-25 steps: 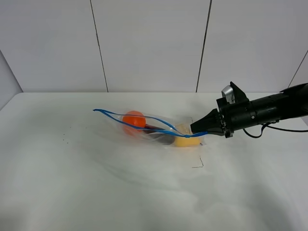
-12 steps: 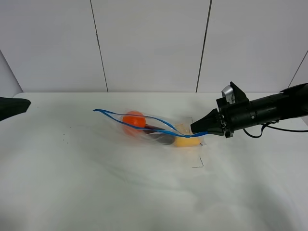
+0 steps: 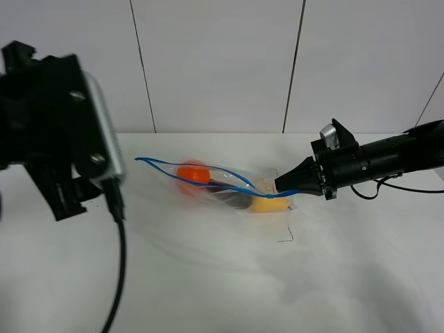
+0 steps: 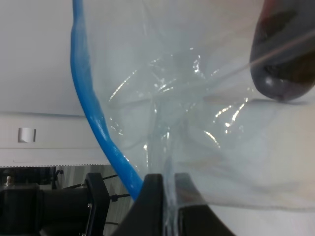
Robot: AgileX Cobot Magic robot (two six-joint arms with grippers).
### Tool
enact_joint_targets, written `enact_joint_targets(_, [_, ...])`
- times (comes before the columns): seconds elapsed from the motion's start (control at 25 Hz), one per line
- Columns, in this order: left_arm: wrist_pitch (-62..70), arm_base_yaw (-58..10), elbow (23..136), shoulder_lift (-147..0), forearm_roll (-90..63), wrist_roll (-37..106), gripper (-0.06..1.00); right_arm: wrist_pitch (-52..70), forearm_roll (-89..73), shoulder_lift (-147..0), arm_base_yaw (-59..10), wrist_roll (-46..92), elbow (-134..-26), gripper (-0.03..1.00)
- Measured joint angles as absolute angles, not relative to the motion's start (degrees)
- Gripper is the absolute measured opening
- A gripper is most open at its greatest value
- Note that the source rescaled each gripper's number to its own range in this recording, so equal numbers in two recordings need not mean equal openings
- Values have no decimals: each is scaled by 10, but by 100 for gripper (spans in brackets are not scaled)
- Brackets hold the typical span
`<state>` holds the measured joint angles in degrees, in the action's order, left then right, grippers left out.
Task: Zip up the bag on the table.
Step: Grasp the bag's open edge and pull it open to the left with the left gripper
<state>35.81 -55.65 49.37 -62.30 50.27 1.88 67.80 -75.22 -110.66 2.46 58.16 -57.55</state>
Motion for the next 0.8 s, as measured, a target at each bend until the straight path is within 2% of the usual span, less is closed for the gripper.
enact_joint_targets(0.12, [390,-653,494,-696,656,-110,92,677,-752,-1107,25,582,-576,0])
enact_joint_targets(0.32, [419,-730,495,-832,843,-290,92,676,-752,-1107,25,578,-576,0])
enact_joint_targets(0.56, [418,-769,495,-956,978,-391,91,679,-752,-1107,25,577,-576,0])
enact_joint_targets(0.8, [406,-773,529,-1027,990,-473,90,681,-752,-1107,25,577,-576,0])
